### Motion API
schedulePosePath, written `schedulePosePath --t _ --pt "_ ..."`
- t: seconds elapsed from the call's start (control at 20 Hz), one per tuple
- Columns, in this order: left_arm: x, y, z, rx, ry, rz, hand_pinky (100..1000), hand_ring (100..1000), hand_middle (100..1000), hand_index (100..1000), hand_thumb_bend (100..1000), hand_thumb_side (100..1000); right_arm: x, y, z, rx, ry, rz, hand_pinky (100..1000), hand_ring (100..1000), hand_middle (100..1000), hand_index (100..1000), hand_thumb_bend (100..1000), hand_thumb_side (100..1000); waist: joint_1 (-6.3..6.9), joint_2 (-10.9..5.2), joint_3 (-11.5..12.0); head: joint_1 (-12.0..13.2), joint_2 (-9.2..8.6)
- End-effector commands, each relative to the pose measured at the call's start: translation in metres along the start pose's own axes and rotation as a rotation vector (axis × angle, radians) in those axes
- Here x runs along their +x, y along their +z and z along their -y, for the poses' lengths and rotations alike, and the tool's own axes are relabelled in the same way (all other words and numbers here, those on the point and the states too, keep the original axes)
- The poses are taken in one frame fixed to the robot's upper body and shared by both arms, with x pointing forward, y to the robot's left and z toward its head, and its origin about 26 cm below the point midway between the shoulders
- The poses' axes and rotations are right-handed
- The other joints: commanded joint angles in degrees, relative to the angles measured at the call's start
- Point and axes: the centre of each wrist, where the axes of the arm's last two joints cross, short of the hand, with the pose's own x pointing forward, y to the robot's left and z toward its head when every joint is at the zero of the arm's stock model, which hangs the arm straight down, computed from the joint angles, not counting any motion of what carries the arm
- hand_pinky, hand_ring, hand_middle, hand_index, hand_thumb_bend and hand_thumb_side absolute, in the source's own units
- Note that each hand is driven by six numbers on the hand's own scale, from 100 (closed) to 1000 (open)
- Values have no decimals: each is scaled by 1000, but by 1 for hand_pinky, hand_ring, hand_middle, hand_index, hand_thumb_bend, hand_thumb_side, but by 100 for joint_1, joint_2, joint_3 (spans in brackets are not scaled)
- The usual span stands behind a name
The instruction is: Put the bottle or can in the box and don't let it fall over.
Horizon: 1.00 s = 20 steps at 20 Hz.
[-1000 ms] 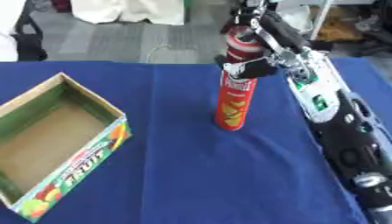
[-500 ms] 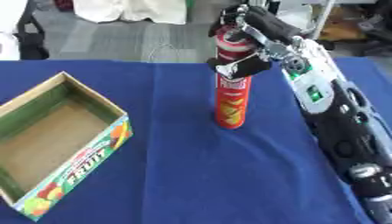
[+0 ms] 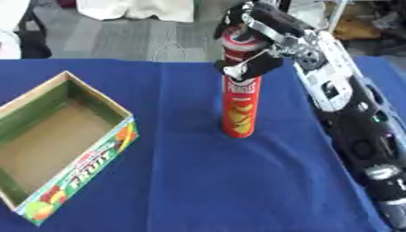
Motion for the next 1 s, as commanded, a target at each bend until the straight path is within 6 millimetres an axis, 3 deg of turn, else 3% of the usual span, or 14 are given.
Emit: schedulePosePath --t 0.05,0.55,1.0 --pt "5 -1 -1 -13 -12 14 508 789 690 712 226 872 6 -2 20 -81 -21 16 100 100 100 160 100 100 19 -118 -6 -10 -30" --pt "5 -1 -1 -25 -17 9 509 789 691 713 226 872 20 -8 37 -202 -106 64 100 100 100 158 100 100 28 -147 -14 -17 -10" --pt "5 0 -2 -32 -22 2 510 790 692 713 226 867 51 -33 62 -256 -127 186 100 100 100 149 100 100 -38 -235 5 -56 57"
